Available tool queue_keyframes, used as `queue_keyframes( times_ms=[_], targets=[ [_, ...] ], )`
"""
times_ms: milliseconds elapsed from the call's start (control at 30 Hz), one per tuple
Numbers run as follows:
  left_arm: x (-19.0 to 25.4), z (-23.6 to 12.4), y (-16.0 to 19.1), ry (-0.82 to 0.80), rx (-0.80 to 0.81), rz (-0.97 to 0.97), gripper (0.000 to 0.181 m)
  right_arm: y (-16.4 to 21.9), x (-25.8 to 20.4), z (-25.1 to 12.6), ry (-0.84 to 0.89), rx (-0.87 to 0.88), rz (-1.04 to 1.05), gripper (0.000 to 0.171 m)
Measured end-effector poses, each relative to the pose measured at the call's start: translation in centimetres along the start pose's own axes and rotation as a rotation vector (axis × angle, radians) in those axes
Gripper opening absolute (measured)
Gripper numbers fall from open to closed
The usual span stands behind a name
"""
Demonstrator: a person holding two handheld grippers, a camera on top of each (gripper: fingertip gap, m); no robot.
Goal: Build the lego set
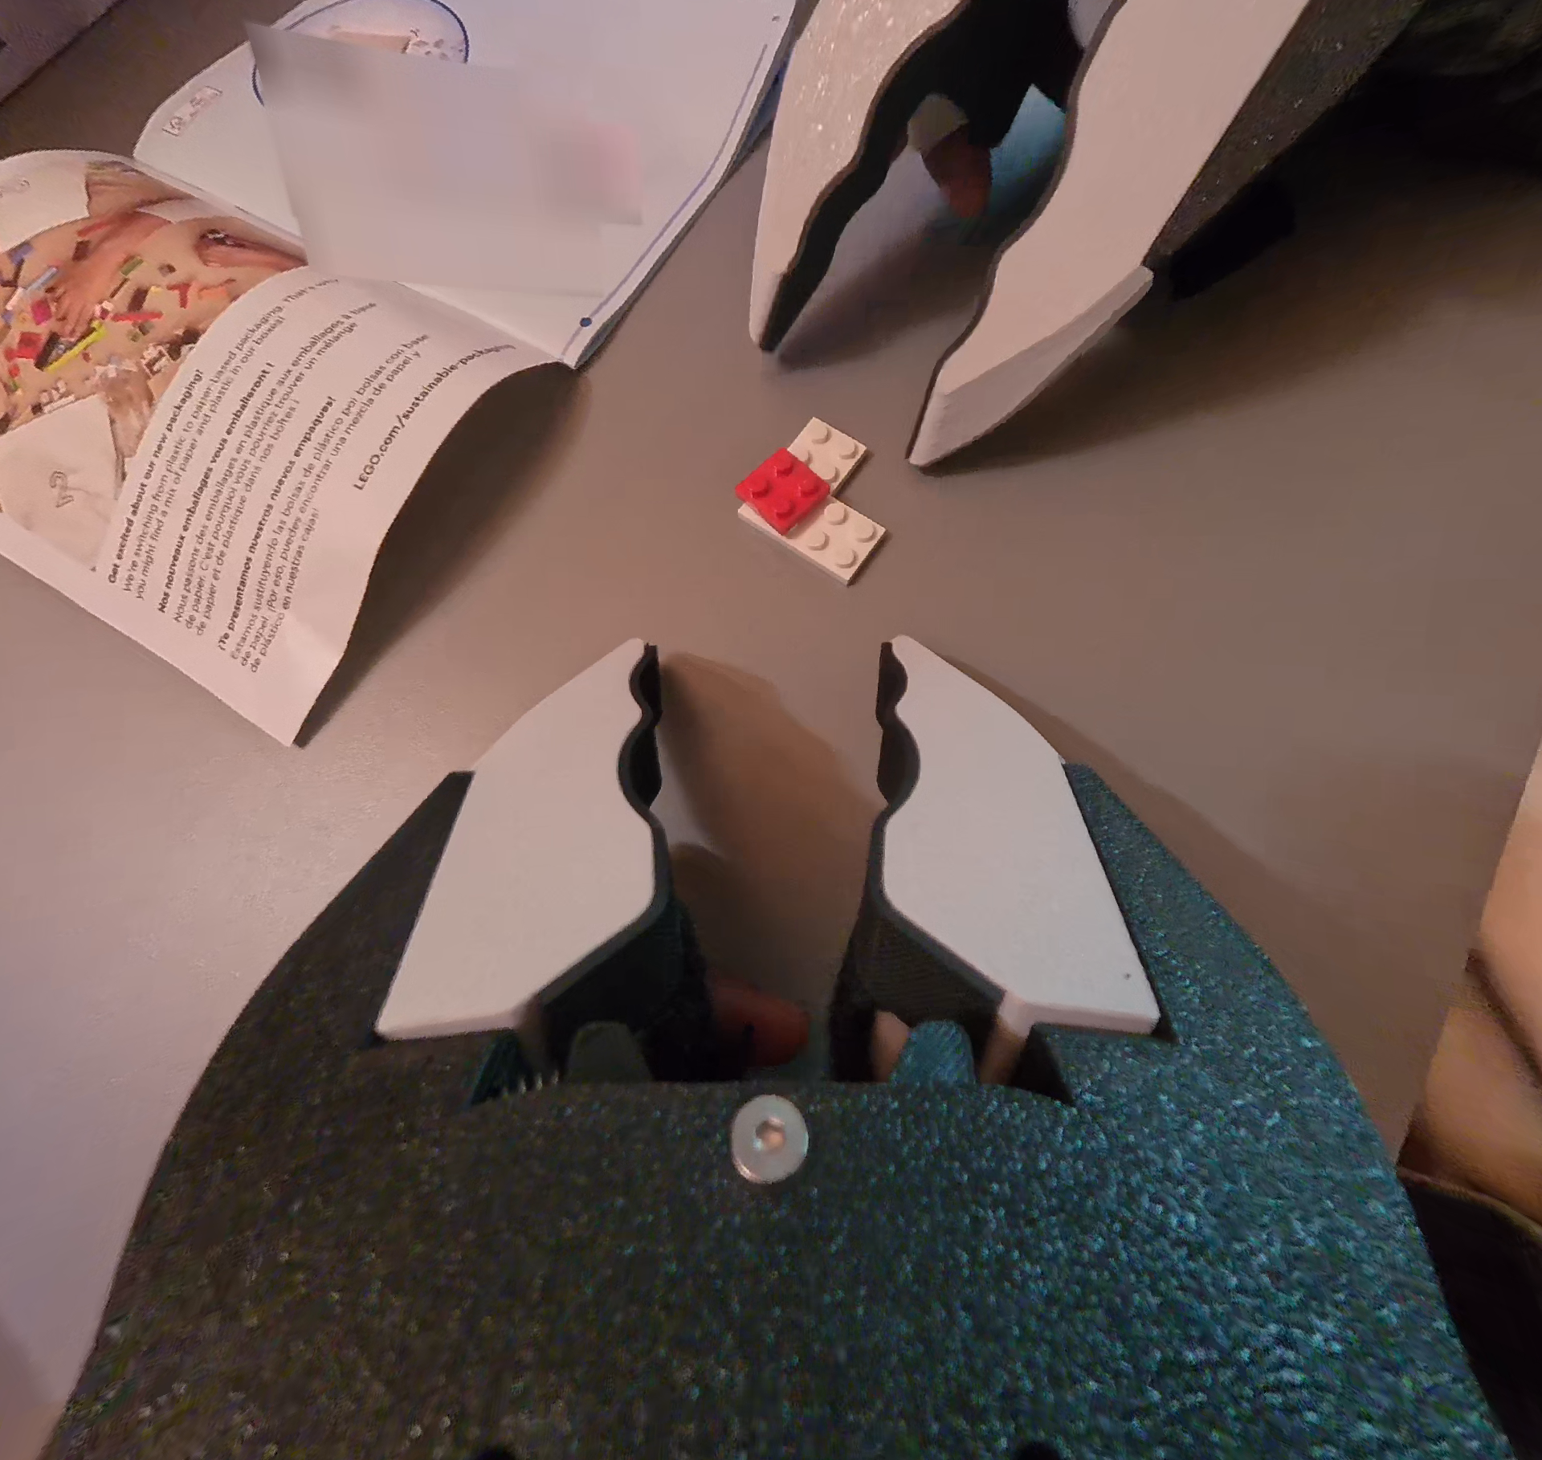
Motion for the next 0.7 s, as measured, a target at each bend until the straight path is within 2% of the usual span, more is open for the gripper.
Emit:
queue_keyframes(
  times_ms=[300, 500, 700],
  targets=[
    [0.3, -0.1, -0.4, 0.011, -0.028, 0.067, 0.048, -0.4, -0.1, 0.3, -0.05, -0.01, 0.03, 0.037],
    [-0.1, 0.9, -1.3, 0.131, -0.014, 0.117, 0.039, -0.6, -0.7, 0.6, -0.043, -0.019, 0.018, 0.022],
    [-0.6, 1.2, -1.5, 0.201, -0.019, 0.139, 0.038, -0.7, -1.5, 0.5, -0.027, -0.048, 0.064, 0.022]
  ],
)
Point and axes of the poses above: each gripper's, where its closed fingertips meet, z out along the fingers, y out of its underside, x = y × z across the jaws, the point moved 9 cm from there along -z, back along the fingers, and after that the axes turned 10 degrees about -x, right-handed, at the moved point
